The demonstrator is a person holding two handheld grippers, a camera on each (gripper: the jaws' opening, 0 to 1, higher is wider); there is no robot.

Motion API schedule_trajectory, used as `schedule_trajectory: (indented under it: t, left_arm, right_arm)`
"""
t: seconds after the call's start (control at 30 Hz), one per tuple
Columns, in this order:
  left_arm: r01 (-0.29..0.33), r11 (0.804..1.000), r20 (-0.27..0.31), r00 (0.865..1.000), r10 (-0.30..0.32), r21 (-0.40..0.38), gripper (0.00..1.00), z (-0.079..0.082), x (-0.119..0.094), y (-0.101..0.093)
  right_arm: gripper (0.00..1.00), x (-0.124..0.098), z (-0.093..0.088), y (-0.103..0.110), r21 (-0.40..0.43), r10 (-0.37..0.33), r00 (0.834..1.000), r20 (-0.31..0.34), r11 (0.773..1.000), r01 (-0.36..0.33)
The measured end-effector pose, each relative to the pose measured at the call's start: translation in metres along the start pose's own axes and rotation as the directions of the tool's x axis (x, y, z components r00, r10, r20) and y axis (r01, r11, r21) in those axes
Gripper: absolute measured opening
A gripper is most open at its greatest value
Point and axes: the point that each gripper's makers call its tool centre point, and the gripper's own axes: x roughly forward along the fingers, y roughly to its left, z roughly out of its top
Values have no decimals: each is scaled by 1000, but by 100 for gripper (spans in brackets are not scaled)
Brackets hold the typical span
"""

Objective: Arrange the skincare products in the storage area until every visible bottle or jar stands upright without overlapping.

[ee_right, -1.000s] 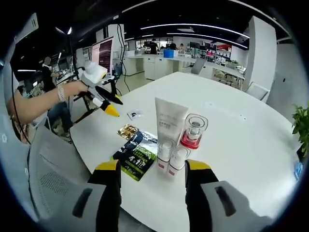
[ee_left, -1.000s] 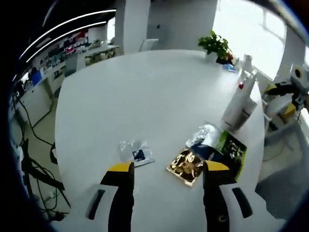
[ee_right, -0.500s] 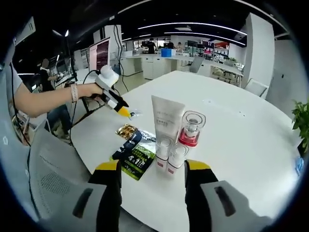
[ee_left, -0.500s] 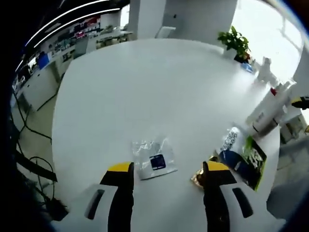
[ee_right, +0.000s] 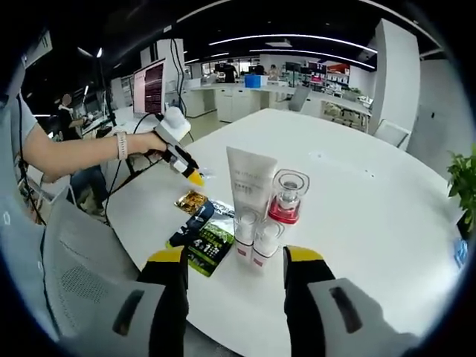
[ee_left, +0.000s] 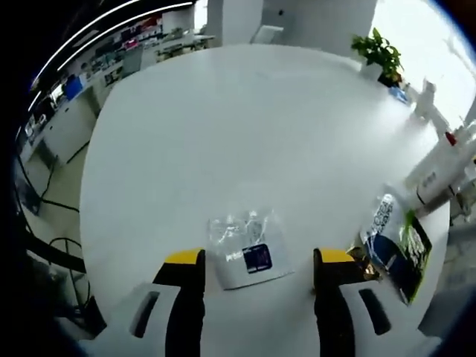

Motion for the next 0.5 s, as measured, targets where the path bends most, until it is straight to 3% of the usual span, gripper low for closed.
schedule_trajectory:
  t: [0.17,0.5]
  left_arm:
    - [-46,998,-20,999,47,37,55,-2,1,-3]
    - [-58,998,-20,998,58,9,47,-1,-3,-4]
  right_arm:
    - [52,3,0,2,-2,6,1000,-1,1000,-6]
    - [52,2,-2,3,2,4,1000,4,1000,-4]
